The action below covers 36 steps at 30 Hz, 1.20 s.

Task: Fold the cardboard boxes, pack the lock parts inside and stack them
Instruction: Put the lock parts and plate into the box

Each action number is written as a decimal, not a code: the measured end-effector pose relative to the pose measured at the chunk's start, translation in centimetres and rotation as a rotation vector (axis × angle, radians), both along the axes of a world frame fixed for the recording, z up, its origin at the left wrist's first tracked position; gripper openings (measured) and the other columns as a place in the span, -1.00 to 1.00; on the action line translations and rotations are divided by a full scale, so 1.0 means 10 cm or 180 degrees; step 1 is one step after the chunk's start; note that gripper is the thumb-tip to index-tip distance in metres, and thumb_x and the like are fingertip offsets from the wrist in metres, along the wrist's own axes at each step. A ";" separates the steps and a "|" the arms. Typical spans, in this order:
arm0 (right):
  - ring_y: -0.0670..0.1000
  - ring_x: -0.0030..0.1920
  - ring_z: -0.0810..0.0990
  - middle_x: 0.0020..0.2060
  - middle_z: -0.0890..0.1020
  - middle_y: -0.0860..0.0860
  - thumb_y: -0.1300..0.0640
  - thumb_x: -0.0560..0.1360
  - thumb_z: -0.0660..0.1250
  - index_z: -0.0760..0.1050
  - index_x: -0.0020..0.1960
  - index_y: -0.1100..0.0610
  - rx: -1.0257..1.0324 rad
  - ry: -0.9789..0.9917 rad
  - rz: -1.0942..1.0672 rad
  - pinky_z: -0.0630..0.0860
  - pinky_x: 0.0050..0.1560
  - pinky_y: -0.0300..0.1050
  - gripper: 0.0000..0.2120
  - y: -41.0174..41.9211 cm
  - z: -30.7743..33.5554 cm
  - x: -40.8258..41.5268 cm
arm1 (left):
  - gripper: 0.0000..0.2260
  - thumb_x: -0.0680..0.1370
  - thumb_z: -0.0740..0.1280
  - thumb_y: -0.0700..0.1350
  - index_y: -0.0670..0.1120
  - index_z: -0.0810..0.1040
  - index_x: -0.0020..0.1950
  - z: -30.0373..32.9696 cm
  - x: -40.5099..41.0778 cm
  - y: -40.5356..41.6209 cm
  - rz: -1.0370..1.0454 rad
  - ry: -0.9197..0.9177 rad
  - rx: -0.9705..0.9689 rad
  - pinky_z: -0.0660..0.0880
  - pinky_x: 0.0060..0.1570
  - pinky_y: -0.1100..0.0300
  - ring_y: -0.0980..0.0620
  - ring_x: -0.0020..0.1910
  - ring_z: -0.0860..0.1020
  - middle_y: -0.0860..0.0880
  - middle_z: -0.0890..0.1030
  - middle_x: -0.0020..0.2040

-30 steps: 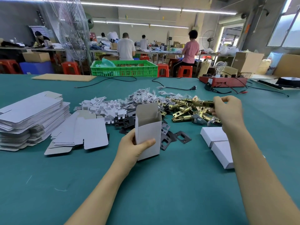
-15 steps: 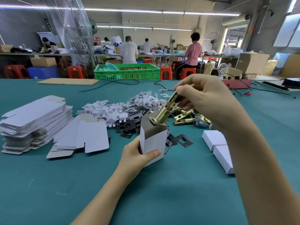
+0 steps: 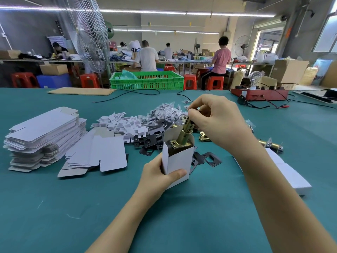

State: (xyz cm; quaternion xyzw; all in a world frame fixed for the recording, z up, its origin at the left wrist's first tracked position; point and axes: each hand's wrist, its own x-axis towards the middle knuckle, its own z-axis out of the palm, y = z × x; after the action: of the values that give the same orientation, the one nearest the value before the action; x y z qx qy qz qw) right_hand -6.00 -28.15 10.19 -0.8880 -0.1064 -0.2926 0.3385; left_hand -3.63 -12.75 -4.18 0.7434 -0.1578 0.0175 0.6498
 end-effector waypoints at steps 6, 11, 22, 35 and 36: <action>0.01 -0.18 0.52 -0.24 0.59 0.01 0.16 0.51 0.30 0.59 -0.03 0.19 -0.0727 0.0059 0.0262 0.49 -0.11 -0.04 -0.87 0.13 -0.08 0.00 | -0.70 0.40 0.57 -0.13 0.20 0.58 -0.04 0.00 0.00 0.00 0.0036 0.0065 0.0009 0.52 -0.27 0.35 0.21 -0.16 0.63 0.24 0.67 -0.11; 0.15 -0.27 0.48 -0.31 0.53 0.09 0.16 0.47 0.29 0.36 0.02 0.19 -0.1189 0.0281 0.0127 0.41 -0.28 0.00 -0.81 0.16 -0.19 0.04 | -0.78 0.33 0.50 0.03 0.20 0.60 -0.06 0.04 -0.03 -0.03 0.0094 0.0020 0.0070 0.59 -0.11 0.11 0.05 -0.10 0.63 0.10 0.69 -0.11; 0.19 -0.11 0.54 -0.19 0.60 0.13 0.26 0.41 0.30 0.34 0.02 0.17 -0.0977 0.0711 -0.0152 0.54 -0.12 0.10 -0.78 0.10 -0.28 0.14 | -0.83 0.43 0.52 -0.01 0.18 0.58 -0.07 0.01 -0.01 -0.02 0.0198 -0.0165 0.0187 0.54 -0.11 0.05 -0.02 -0.11 0.59 0.09 0.66 -0.14; -0.13 -0.44 0.61 -0.27 0.66 -0.01 0.06 0.49 0.39 0.52 -0.13 0.09 0.0141 0.1126 -0.0290 0.46 -0.46 -0.29 -0.89 -0.44 -0.25 0.30 | -0.83 0.46 0.51 -0.09 0.13 0.61 -0.04 -0.05 0.07 0.02 0.0394 0.0077 -0.0165 0.54 -0.22 0.37 0.23 -0.12 0.65 0.24 0.69 -0.12; -0.13 -0.42 0.62 -0.26 0.66 0.01 0.08 0.50 0.39 0.52 -0.12 0.11 0.0037 0.1263 -0.0357 0.43 -0.47 -0.30 -0.89 -0.47 -0.31 0.34 | -0.83 0.45 0.51 -0.09 0.13 0.61 -0.03 -0.05 0.07 0.02 0.0396 0.0094 -0.0193 0.54 -0.23 0.38 0.23 -0.12 0.65 0.25 0.69 -0.12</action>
State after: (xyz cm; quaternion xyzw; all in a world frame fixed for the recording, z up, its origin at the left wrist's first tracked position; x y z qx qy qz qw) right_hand -2.59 -32.82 7.04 -0.9307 0.0137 -0.1310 0.3411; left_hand -2.94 -12.55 -4.69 0.7319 -0.1011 0.0515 0.6719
